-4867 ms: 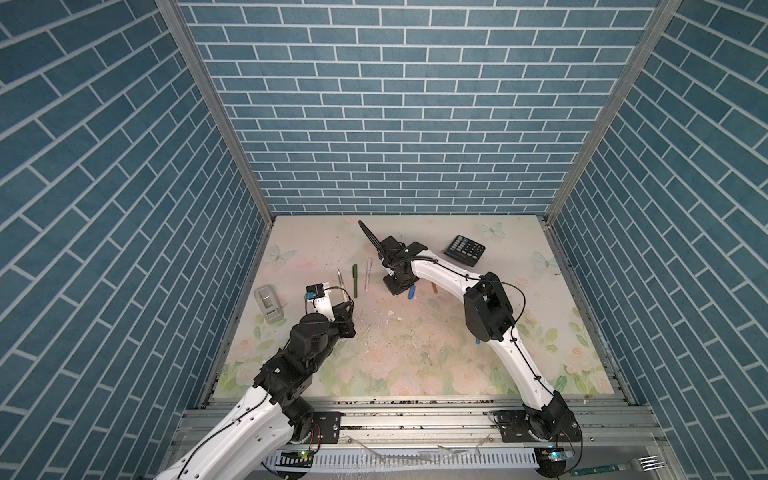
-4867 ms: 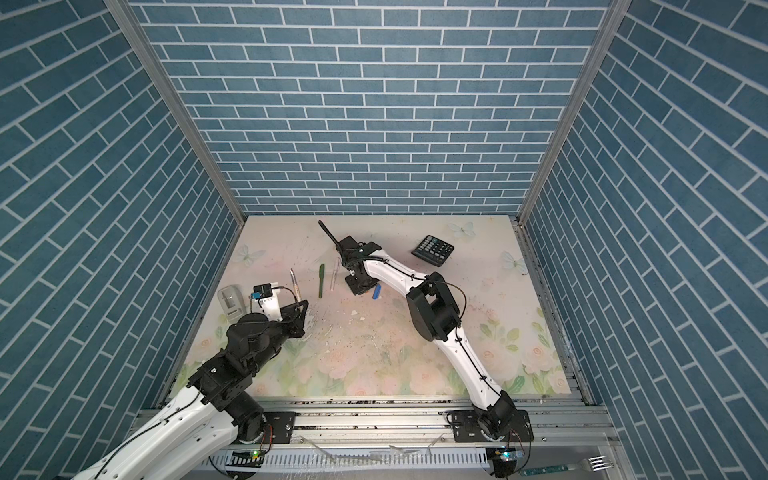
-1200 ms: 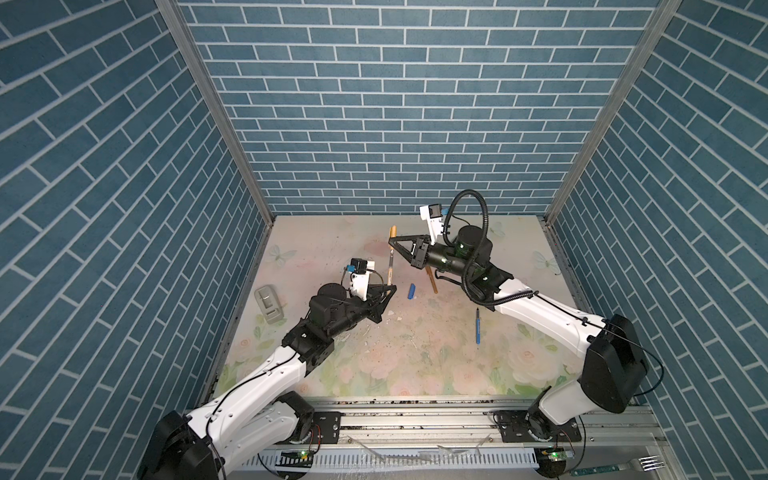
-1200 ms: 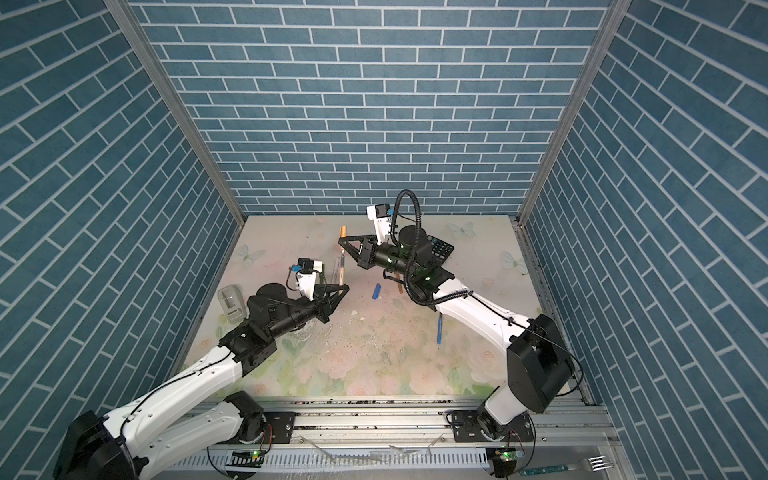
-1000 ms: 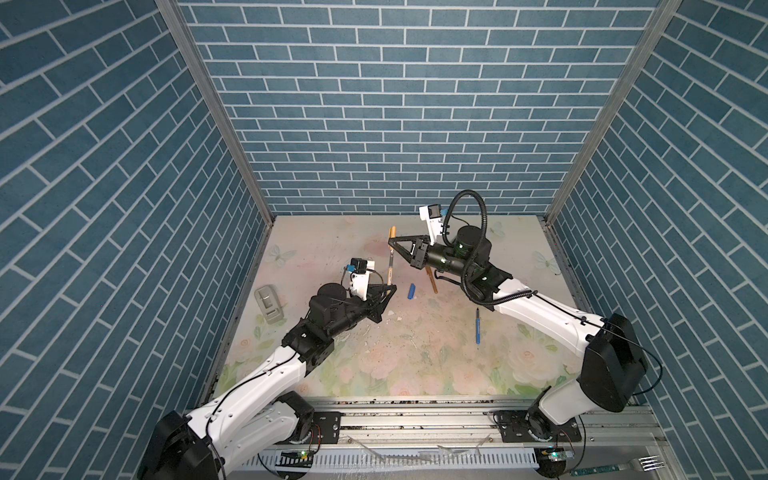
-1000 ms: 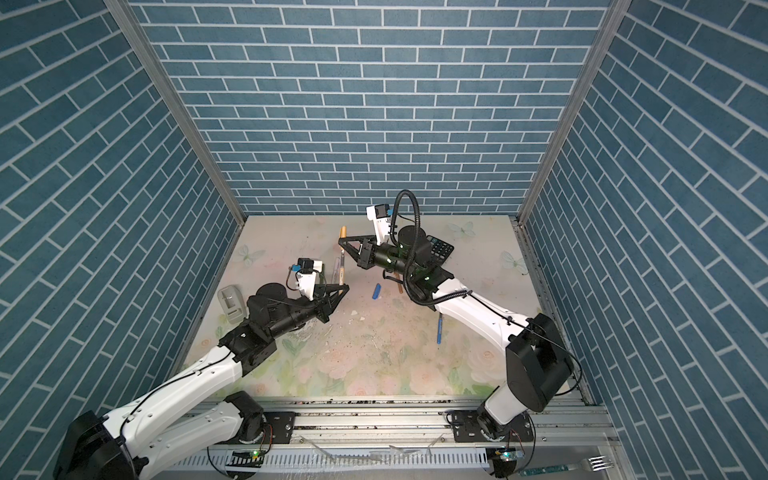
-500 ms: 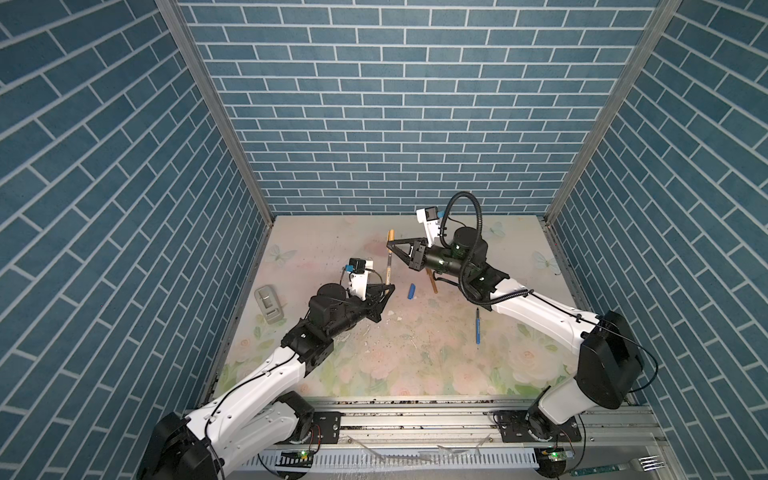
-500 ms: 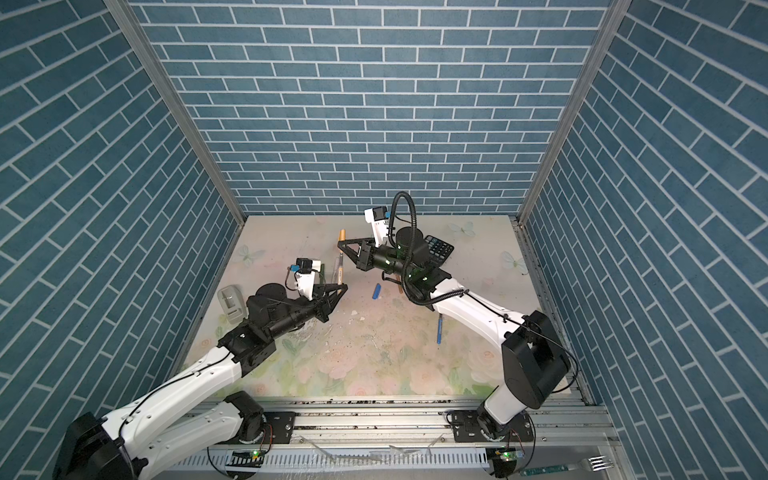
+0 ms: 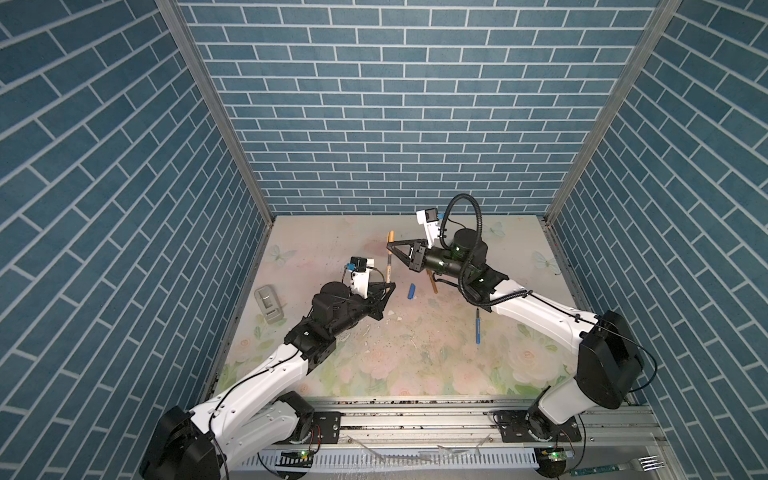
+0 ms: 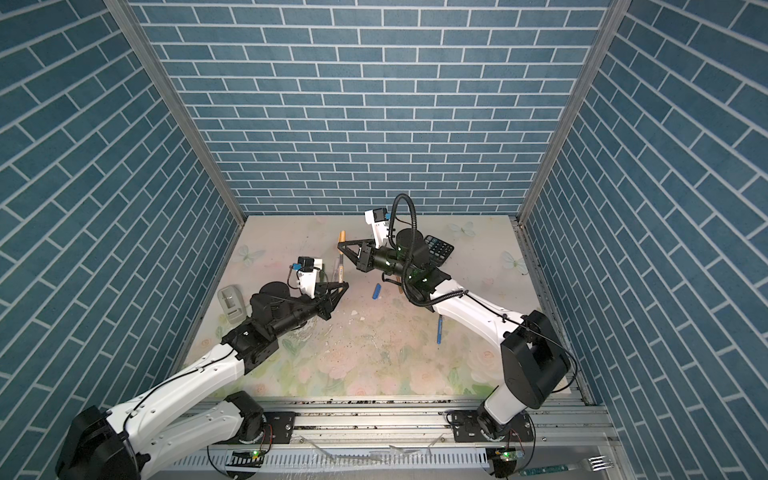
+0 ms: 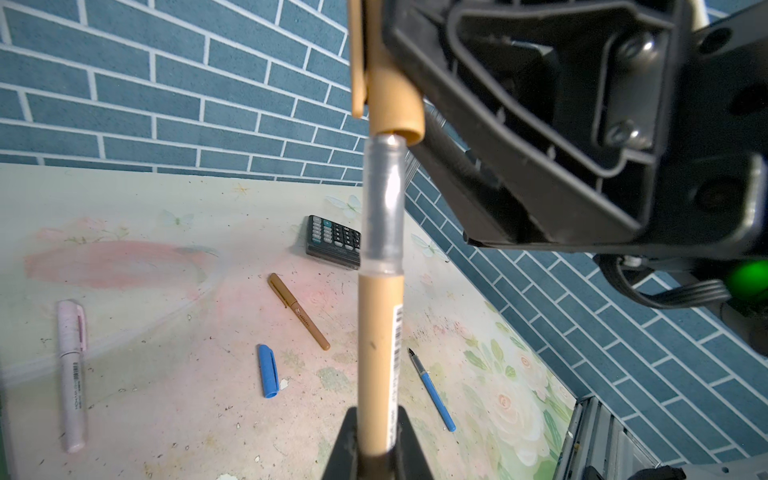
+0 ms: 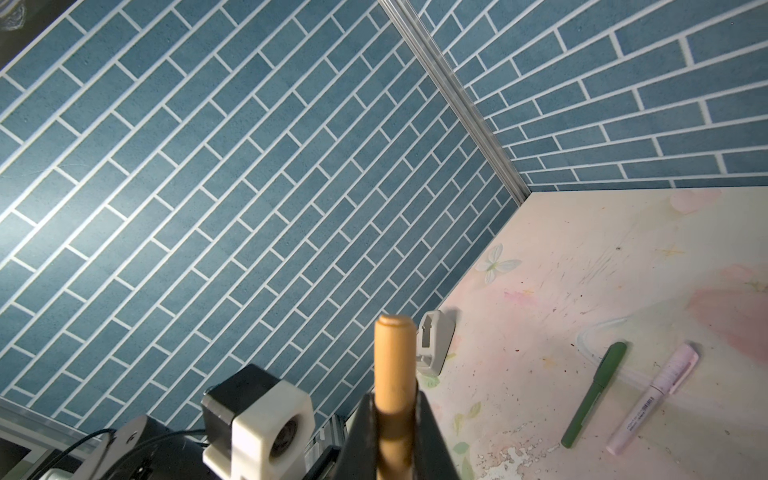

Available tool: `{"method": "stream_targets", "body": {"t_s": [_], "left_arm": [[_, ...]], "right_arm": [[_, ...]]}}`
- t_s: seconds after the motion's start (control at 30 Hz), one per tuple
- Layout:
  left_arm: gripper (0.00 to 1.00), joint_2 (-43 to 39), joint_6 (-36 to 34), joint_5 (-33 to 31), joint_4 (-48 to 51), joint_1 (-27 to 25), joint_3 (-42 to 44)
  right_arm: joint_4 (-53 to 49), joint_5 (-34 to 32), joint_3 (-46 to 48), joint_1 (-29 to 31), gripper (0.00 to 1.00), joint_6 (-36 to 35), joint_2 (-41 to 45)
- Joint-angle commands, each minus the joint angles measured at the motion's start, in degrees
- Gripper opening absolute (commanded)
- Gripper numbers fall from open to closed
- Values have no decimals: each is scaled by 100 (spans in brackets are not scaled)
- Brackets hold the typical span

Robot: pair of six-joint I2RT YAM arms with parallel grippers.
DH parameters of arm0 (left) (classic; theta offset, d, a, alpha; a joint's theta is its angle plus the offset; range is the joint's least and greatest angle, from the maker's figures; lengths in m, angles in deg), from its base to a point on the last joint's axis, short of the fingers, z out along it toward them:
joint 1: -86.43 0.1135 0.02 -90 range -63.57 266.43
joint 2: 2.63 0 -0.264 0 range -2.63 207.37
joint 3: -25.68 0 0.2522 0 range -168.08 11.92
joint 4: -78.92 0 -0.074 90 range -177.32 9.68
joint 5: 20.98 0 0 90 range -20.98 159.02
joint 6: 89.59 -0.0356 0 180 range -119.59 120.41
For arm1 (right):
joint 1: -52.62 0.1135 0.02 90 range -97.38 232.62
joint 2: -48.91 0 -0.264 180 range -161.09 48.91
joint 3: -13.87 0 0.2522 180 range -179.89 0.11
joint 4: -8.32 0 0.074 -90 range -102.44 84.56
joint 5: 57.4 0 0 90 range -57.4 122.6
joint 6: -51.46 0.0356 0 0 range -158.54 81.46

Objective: Insert the pens into the pen caps
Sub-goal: 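Lower the tan cap onto the nib and push it down with the right gripper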

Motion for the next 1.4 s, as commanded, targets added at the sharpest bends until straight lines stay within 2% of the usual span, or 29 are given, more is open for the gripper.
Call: {"method": "stream_targets", "body": {"t_s": [0.0,0.23,0.43,0.77,1.1,1.23,1.37], "left_arm": [[0,107,170,-444,-722,62,-386],[0,187,279,-336,-898,61,-466],[0,-45,290,-31,-752,62,-328],[0,-297,261,459,-481,62,-216],[0,-247,287,-334,-682,62,-278],[0,-100,134,-598,-776,70,-495],[0,109,-22,-521,-792,86,-753]], "right_arm": [[-49,424,143,149,11,163,12],[-115,319,231,159,11,117,101],[-578,-83,162,115,12,-248,214],[-594,227,-217,45,12,-110,-14],[-385,517,165,82,12,-118,44],[-370,663,205,123,16,-75,12],[-362,727,213,150,22,2,4]]}}
